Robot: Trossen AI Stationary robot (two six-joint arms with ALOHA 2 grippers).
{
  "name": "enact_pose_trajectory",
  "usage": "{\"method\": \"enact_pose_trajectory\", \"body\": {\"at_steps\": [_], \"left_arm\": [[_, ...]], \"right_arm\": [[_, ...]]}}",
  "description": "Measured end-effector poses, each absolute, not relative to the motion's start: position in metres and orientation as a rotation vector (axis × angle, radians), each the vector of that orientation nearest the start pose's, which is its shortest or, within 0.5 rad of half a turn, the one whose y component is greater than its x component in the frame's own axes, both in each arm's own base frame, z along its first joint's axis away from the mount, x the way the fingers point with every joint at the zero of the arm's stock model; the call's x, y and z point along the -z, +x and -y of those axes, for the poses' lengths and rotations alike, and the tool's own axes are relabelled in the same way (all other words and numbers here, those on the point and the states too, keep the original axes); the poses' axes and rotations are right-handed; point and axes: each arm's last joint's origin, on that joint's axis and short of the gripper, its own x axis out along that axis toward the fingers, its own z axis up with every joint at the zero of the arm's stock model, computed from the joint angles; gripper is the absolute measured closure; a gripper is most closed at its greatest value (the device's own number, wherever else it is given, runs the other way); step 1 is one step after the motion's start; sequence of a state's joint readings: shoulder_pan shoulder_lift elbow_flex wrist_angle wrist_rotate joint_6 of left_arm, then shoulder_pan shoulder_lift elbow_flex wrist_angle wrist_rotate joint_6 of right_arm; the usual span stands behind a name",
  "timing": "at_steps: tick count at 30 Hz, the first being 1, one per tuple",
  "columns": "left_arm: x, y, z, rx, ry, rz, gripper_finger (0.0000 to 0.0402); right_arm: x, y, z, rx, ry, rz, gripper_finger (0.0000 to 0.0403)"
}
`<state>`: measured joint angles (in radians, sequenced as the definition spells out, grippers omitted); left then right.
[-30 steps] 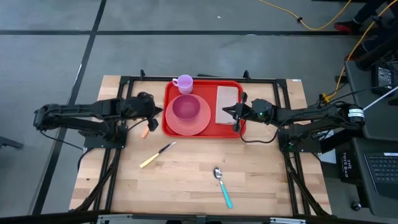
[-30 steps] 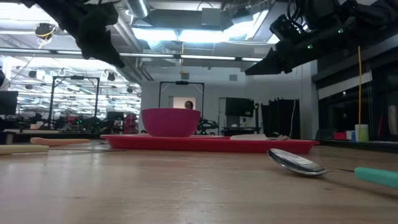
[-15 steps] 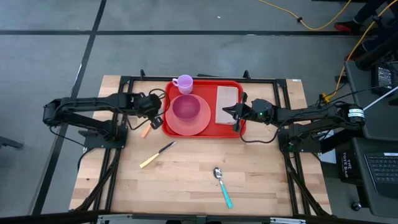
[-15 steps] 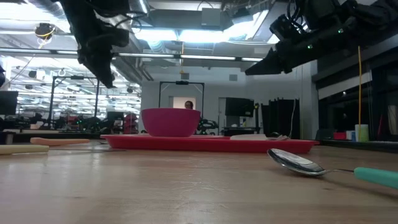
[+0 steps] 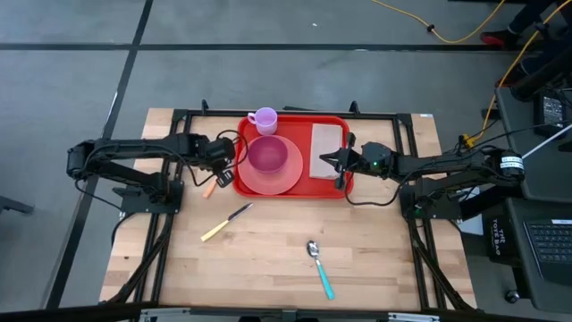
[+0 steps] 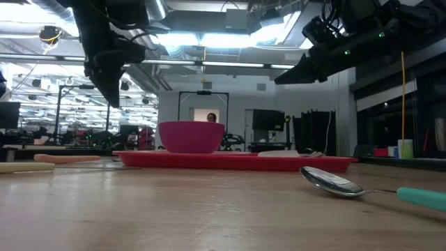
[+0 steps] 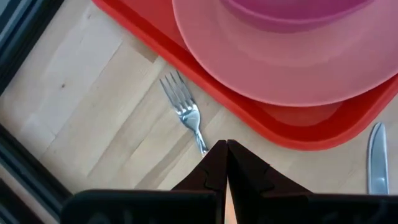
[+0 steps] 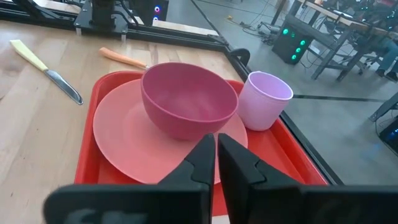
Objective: Set up tray
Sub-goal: Put the orange fork on the light brown napkin
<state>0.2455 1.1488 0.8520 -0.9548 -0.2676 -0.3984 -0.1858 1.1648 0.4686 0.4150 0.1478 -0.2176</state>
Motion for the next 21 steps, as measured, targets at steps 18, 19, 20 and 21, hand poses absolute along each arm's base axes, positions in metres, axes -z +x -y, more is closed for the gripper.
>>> {"method": "enact_pose_trajectory", "body": {"at_steps": [18, 19, 20, 21], "left_arm": [[-0.236, 0.174, -0.085, -0.751, -0.324, -1.183, 0.0395], [-0.235, 0.173, -0.087, -0.749, -0.340, -1.187, 0.0394], [-0.233, 0.172, -0.088, -0.744, -0.358, -1.191, 0.0391], [-0.231, 0.171, -0.089, -0.737, -0.367, -1.199, 0.0387]], "right_arm": [[-0.208, 0.230, 0.048, 0.299, -0.205, -0.317, 0.0377], [-0.208, 0.230, 0.048, 0.299, -0.205, -0.317, 0.0377], [-0.208, 0.230, 0.048, 0.299, -0.205, -0.317, 0.0377], [-0.208, 0.230, 0.048, 0.299, -0.205, -0.318, 0.0377]]}}
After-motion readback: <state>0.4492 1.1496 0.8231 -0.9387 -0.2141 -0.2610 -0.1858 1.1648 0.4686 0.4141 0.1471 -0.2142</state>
